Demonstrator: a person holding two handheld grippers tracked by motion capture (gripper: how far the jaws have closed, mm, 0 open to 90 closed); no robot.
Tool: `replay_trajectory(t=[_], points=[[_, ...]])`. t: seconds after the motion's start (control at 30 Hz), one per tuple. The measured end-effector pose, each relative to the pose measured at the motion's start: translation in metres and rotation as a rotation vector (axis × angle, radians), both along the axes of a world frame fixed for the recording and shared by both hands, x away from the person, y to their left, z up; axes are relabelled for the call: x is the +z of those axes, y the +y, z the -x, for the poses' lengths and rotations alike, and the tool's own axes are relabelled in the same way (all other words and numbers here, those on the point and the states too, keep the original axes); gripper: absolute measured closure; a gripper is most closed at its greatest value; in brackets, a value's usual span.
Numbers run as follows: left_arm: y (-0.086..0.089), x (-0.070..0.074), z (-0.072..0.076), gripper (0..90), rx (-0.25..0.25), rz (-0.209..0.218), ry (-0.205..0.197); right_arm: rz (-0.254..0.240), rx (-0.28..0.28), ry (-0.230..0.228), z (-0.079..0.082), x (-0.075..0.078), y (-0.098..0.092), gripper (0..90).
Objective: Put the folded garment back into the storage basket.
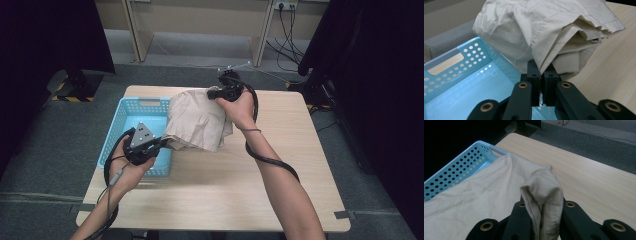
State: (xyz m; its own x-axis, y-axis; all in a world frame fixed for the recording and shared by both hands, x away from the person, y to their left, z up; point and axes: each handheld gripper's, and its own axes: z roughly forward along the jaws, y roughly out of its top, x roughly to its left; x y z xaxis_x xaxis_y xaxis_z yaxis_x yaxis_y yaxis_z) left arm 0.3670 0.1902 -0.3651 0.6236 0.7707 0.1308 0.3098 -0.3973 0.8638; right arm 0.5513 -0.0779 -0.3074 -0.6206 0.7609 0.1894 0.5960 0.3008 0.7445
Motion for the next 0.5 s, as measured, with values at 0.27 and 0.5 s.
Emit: replay_trajectory(t=[0.27, 0.5], points=[[0.007, 0.0, 0.001, 86.7, 0.014, 0.003, 0.0, -0.009, 0.008, -0.002, -0.001, 0.0, 0.008, 84.5], [0.013, -0.001, 0.002, 86.7, 0.024, -0.002, -0.001, -0.009, 0.017, 0.0, -0.001, -0.001, 0.015, 84.5]])
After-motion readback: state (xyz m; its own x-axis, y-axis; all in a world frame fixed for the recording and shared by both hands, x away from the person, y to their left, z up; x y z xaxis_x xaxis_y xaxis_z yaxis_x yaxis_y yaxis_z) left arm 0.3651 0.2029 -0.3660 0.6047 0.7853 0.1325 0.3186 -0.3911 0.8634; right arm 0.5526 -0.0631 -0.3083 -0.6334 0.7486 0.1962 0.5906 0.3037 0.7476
